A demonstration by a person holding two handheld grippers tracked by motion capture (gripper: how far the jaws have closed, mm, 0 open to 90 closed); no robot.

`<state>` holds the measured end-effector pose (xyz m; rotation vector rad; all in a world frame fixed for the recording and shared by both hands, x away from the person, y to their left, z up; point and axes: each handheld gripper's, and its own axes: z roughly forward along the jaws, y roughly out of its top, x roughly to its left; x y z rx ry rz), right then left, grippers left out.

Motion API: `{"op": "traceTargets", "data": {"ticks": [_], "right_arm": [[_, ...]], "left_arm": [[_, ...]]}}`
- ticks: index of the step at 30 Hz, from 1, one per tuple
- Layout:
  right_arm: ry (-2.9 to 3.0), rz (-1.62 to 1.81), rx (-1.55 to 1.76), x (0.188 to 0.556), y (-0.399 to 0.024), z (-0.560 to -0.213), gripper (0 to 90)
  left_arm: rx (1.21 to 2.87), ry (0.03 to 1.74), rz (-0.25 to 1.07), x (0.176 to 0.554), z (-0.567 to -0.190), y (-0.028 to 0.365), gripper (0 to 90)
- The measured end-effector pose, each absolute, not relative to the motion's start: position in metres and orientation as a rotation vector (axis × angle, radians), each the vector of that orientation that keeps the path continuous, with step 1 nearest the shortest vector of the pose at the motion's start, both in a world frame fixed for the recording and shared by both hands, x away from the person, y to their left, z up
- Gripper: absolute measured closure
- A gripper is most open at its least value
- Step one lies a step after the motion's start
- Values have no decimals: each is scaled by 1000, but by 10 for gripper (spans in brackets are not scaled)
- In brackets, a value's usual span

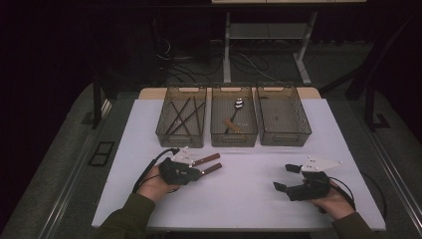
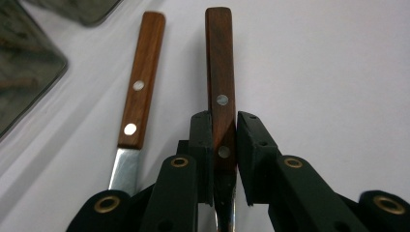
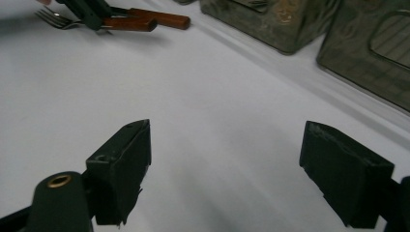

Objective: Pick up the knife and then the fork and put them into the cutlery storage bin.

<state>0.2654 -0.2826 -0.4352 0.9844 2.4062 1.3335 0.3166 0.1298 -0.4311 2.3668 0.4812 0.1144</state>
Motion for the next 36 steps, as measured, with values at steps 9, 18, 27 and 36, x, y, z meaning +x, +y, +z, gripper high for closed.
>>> {"op": "traceTargets", "data": {"ticks": [9, 18, 27, 36], "right_arm": [[2567, 1304, 768, 273, -262, -420, 171], [2639, 1329, 657, 285, -237, -404, 171], [2748, 1323, 473, 293, -206, -392, 227], [2897, 1167, 252, 303, -182, -394, 408]], "left_arm": [[2350, 365, 44, 309, -422, 108, 768], [2341, 241, 13, 301, -409, 77, 769], [2366, 133, -7, 301, -401, 54, 769], [2399, 63, -31, 305, -397, 37, 768]]}}
